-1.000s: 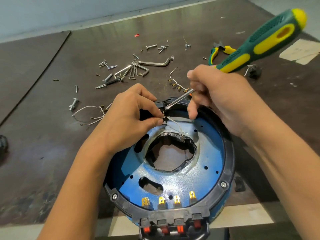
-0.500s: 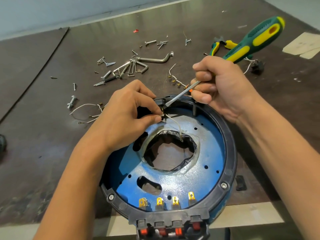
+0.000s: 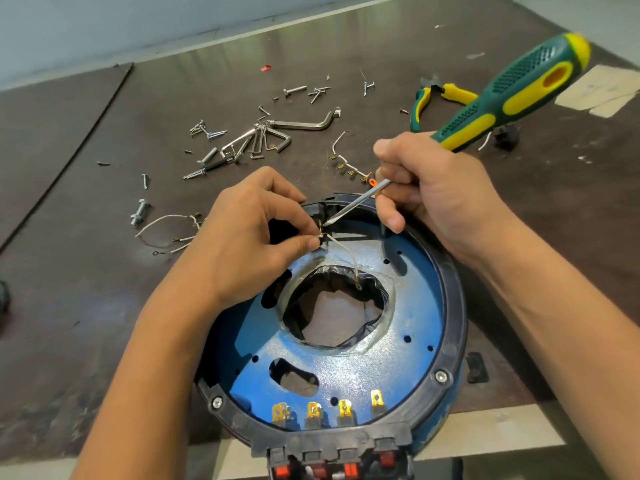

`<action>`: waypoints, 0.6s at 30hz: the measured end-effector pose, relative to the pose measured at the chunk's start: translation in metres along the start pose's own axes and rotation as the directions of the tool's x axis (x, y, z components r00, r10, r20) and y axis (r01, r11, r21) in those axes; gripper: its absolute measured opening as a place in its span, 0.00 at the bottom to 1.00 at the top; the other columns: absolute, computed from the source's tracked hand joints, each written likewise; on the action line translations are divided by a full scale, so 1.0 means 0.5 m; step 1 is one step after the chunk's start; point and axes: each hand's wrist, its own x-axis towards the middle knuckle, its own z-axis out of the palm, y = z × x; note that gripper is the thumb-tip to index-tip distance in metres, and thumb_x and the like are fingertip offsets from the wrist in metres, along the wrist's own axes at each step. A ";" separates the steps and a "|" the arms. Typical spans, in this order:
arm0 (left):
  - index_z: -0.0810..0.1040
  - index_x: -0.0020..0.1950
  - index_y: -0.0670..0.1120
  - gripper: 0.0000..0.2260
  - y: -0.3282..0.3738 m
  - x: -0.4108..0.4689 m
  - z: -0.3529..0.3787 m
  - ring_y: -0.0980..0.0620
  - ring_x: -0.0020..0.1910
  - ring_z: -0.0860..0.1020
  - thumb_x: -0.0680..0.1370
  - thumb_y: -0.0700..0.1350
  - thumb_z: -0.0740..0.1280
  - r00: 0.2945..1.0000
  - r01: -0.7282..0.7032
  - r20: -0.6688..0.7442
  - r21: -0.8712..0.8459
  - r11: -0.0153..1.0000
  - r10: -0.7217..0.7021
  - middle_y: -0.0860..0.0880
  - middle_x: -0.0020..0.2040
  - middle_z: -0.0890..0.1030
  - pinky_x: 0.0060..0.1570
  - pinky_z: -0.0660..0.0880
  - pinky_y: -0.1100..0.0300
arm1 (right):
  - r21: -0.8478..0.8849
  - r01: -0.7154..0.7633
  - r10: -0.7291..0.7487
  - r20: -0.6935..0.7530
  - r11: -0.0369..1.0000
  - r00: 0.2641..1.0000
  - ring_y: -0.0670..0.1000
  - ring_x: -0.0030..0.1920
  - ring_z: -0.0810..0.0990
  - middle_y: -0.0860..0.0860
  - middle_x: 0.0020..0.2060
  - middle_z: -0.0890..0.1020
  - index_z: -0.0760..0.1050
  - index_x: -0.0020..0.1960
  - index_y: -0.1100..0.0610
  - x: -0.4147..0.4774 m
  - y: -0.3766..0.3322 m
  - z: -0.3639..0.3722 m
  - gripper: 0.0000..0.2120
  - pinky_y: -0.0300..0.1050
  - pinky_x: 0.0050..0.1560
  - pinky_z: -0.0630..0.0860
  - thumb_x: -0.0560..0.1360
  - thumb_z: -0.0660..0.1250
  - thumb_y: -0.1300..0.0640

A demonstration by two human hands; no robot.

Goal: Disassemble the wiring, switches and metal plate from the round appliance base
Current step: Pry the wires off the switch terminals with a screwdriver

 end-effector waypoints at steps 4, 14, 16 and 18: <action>0.87 0.42 0.54 0.02 0.006 -0.003 0.002 0.57 0.51 0.77 0.71 0.48 0.77 1.000 0.018 -0.008 -0.017 1.000 -0.018 0.55 0.53 0.77 0.52 0.74 0.58 | -0.050 0.016 -0.017 -0.014 0.999 1.000 0.49 0.22 0.60 0.50 0.27 0.59 0.62 0.29 0.53 -0.008 -0.001 -0.003 0.24 0.43 0.24 0.70 0.82 0.63 0.63; 0.86 0.50 0.50 0.09 0.053 -0.013 -0.006 0.50 0.65 0.74 0.80 0.48 0.66 0.991 0.072 0.100 0.161 0.984 -0.089 0.51 0.69 0.75 0.62 0.71 0.52 | -0.224 0.045 -0.059 -0.059 0.974 0.997 0.56 0.24 0.79 0.54 0.24 0.62 0.65 0.29 0.55 -0.045 -0.006 -0.012 0.24 0.44 0.32 0.75 0.83 0.65 0.52; 0.85 0.47 0.47 0.13 0.072 -0.007 0.006 0.47 0.69 0.71 0.81 0.50 0.63 0.978 0.149 0.106 0.253 0.956 -0.181 0.49 0.72 0.72 0.62 0.69 0.52 | -0.270 0.058 -0.070 -0.034 0.961 0.997 0.58 0.27 0.82 0.55 0.24 0.64 0.65 0.31 0.60 -0.056 -0.005 -0.011 0.25 0.45 0.37 0.75 0.81 0.65 0.48; 0.84 0.44 0.44 0.16 0.086 -0.006 0.023 0.47 0.71 0.69 0.81 0.51 0.62 0.967 0.230 0.044 0.278 0.933 -0.251 0.47 0.73 0.71 0.64 0.69 0.49 | -0.321 0.076 -0.086 -0.017 0.944 0.996 0.60 0.31 0.84 0.54 0.24 0.67 0.65 0.32 0.62 -0.067 -0.005 -0.006 0.26 0.52 0.44 0.76 0.81 0.66 0.47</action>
